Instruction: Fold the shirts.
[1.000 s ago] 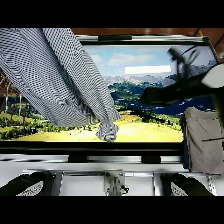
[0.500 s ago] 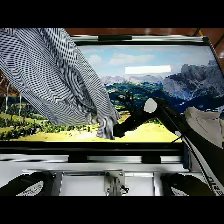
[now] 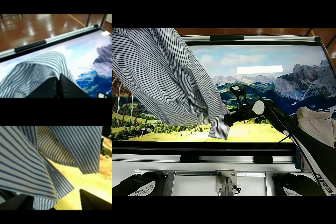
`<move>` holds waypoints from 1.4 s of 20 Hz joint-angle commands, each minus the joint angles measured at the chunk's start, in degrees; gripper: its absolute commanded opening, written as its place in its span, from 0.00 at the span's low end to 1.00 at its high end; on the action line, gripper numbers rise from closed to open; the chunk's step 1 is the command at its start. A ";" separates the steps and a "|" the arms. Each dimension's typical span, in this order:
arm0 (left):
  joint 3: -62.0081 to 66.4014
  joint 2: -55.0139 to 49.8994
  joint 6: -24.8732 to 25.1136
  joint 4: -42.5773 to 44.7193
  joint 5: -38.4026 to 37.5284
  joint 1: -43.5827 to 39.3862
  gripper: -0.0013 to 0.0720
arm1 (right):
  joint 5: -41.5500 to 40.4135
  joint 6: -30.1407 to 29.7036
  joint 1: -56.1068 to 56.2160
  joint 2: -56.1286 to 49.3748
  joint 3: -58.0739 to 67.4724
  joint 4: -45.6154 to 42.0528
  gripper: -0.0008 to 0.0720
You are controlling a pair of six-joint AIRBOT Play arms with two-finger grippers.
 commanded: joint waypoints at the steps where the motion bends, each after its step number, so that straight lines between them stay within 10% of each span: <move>1: 0.00 0.09 0.02 2.38 -0.02 0.04 0.09 | 1.46 0.87 -0.52 -0.28 0.48 1.29 0.95; 7: -0.02 0.00 0.00 12.13 -5.01 0.04 0.09 | 6.23 2.47 -15.67 8.72 1.90 3.80 0.95; 15: -2.23 -0.11 0.00 16.72 -8.52 0.04 0.08 | 4.66 12.04 -12.96 -6.78 1.90 13.64 0.95; 28: -40.79 1.81 -8.85 24.37 -19.17 0.02 0.08 | 4.00 15.78 -11.65 -8.02 1.92 14.32 0.95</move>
